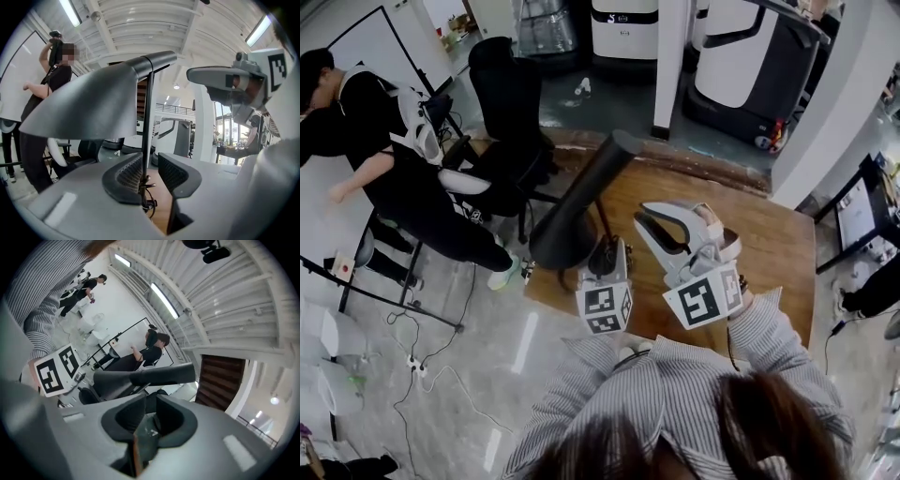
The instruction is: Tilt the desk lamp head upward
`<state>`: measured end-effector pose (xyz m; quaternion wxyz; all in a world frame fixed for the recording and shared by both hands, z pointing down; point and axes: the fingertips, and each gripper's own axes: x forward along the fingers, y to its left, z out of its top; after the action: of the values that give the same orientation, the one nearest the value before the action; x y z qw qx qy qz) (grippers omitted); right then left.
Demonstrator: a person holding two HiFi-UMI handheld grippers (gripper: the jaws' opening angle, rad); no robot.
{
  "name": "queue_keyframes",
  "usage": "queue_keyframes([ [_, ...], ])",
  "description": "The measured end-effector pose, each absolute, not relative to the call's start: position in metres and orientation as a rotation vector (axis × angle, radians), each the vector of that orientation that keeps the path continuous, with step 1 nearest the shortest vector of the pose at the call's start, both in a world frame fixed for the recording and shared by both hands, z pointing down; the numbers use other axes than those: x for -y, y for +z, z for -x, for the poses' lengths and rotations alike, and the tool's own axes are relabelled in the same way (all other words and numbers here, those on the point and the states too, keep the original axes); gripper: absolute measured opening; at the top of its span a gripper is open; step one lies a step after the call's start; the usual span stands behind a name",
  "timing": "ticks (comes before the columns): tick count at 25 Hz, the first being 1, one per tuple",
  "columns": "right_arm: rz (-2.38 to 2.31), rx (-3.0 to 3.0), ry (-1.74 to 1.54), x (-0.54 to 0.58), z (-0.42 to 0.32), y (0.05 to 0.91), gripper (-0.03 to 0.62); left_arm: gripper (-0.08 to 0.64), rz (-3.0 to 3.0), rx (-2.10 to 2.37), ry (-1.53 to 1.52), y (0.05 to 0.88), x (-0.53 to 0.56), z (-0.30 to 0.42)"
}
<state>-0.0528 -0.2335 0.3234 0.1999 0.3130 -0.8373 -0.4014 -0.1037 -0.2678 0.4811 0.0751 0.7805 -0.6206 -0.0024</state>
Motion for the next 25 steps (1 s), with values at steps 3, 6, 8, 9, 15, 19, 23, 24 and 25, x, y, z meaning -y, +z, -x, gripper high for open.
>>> queue_keyframes([
  [3,-0.815,2.238,-1.277,0.239,0.056,0.307,0.101,0.122,-2.327,1.875,-0.003,0.484,0.268,0.102],
  [6,-0.755,2.102,-1.439,0.241,0.06,0.292,0.13,0.128,-2.318,1.865,0.003,0.487,0.271,0.102],
  [8,-0.746,1.994,-1.532,0.243,0.059,0.28,0.14,0.128,-2.318,1.859,0.008,0.489,0.274,0.102],
  [9,-0.745,1.943,-1.575,0.244,0.058,0.274,0.144,0.128,-2.316,1.856,0.006,0.489,0.276,0.102],
  [15,-0.666,1.598,-1.813,0.254,0.062,0.252,0.195,0.138,-2.336,1.818,0.006,0.49,0.284,0.097],
  [19,-0.584,1.383,-1.903,0.262,0.068,0.251,0.213,0.138,-2.336,1.819,0.008,0.493,0.289,0.097],
  [23,-0.488,1.291,-1.943,0.263,0.077,0.249,0.225,0.124,-2.327,1.831,0.014,0.495,0.291,0.098],
  [24,-0.463,1.268,-1.948,0.264,0.078,0.249,0.231,0.116,-2.324,1.834,0.016,0.494,0.292,0.099],
  [25,-0.439,1.243,-1.95,0.265,0.079,0.248,0.236,0.109,-2.322,1.836,0.018,0.494,0.293,0.099],
])
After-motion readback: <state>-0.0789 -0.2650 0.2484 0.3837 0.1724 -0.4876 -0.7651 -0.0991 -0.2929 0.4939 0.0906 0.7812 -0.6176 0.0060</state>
